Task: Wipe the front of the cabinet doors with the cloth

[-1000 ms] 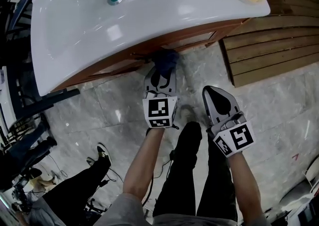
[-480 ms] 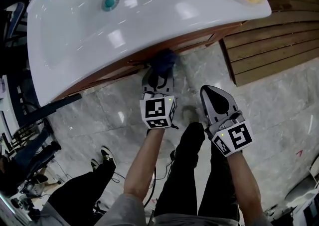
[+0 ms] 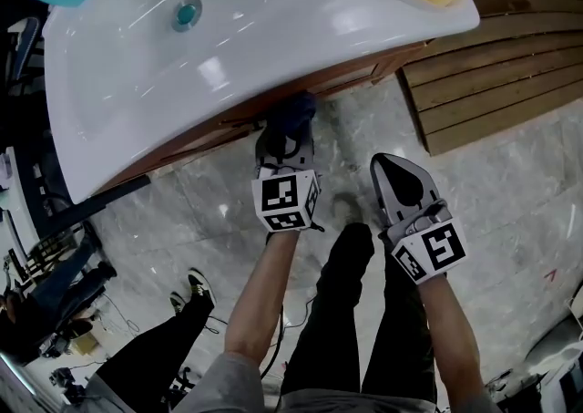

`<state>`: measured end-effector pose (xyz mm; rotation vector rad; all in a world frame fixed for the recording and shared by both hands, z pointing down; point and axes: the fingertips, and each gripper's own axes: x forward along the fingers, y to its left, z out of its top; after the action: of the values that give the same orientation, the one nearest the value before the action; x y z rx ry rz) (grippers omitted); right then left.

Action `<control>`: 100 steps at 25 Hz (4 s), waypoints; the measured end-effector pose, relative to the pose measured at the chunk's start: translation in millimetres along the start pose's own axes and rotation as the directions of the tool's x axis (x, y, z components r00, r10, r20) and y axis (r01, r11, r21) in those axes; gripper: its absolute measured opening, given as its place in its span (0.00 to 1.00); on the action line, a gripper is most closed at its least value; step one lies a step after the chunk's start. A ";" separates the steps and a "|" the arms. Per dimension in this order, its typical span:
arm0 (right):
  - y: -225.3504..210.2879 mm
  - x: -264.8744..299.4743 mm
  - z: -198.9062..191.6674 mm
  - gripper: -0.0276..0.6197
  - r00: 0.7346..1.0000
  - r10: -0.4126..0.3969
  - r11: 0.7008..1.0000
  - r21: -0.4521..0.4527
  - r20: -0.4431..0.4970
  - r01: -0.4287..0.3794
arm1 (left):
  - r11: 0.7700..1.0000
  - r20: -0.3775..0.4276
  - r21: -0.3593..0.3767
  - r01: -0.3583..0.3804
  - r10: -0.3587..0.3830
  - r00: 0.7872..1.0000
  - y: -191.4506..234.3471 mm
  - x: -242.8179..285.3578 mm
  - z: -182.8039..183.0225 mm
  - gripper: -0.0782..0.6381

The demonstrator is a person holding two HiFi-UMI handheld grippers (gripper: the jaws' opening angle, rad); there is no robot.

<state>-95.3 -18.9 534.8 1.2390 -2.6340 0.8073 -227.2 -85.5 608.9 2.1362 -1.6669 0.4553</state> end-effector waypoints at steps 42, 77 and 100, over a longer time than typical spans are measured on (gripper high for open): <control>-100.1 -45.0 11.9 0.06 0.990 -0.142 0.987 0.075 0.028 0.139 | 0.983 -0.064 0.048 0.179 -0.176 0.982 -121.2 82.7 10.0 0.26; -91.7 -88.7 12.6 0.06 0.992 -0.120 0.991 0.067 0.026 0.118 | 0.952 -0.014 0.033 0.304 -0.304 0.953 -201.9 35.8 26.3 0.26; -44.9 -68.3 -8.2 0.06 0.999 0.036 0.999 -0.014 -0.038 -0.037 | 0.995 -0.021 -0.046 0.084 -0.085 0.996 -118.3 -26.5 -21.5 0.26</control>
<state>-17.8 8.3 538.4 1.1641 -2.6350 0.8074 -118.9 -27.2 602.5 2.1509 -1.5527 0.4113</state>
